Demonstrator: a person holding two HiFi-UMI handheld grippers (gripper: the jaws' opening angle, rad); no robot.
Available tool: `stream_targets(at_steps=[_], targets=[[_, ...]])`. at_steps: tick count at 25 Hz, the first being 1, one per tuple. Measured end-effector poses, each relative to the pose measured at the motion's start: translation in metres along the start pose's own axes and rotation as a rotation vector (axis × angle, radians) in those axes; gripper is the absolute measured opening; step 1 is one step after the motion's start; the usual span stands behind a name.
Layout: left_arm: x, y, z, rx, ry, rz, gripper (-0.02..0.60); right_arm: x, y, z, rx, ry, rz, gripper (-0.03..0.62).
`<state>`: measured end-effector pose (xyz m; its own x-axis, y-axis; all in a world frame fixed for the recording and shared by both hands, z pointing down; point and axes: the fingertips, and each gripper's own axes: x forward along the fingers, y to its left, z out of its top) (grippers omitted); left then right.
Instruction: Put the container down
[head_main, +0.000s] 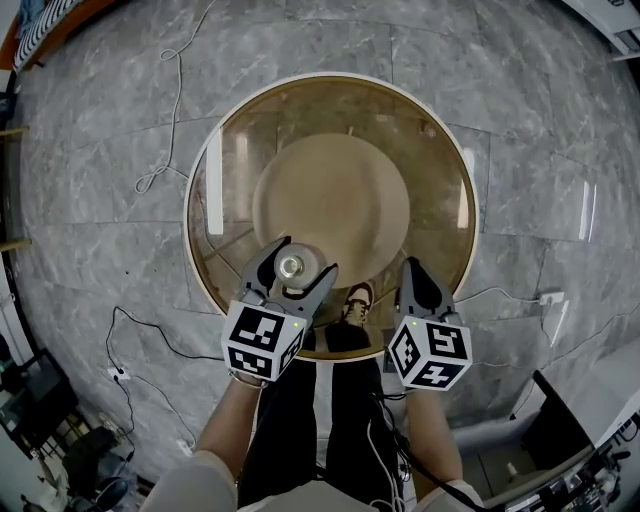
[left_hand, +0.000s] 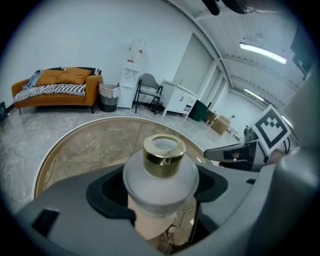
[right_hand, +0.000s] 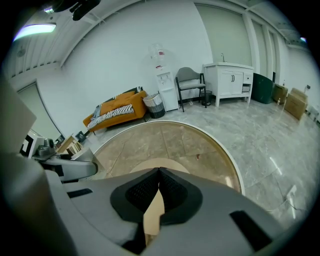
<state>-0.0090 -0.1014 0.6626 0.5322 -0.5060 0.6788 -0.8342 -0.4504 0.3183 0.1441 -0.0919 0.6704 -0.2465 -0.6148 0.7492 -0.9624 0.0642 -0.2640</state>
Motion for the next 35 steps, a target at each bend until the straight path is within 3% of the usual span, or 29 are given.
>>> stream_targets(at_steps=[19, 35], targets=[[0.077, 0.022, 0.038, 0.114, 0.056, -0.019, 0.344, 0.036, -0.020, 0.018, 0.031, 0.021, -0.027, 0.023], [0.101, 0.026, 0.024, 0.194, 0.109, -0.027, 0.344, 0.048, -0.013, 0.014, 0.034, 0.048, -0.033, 0.023]])
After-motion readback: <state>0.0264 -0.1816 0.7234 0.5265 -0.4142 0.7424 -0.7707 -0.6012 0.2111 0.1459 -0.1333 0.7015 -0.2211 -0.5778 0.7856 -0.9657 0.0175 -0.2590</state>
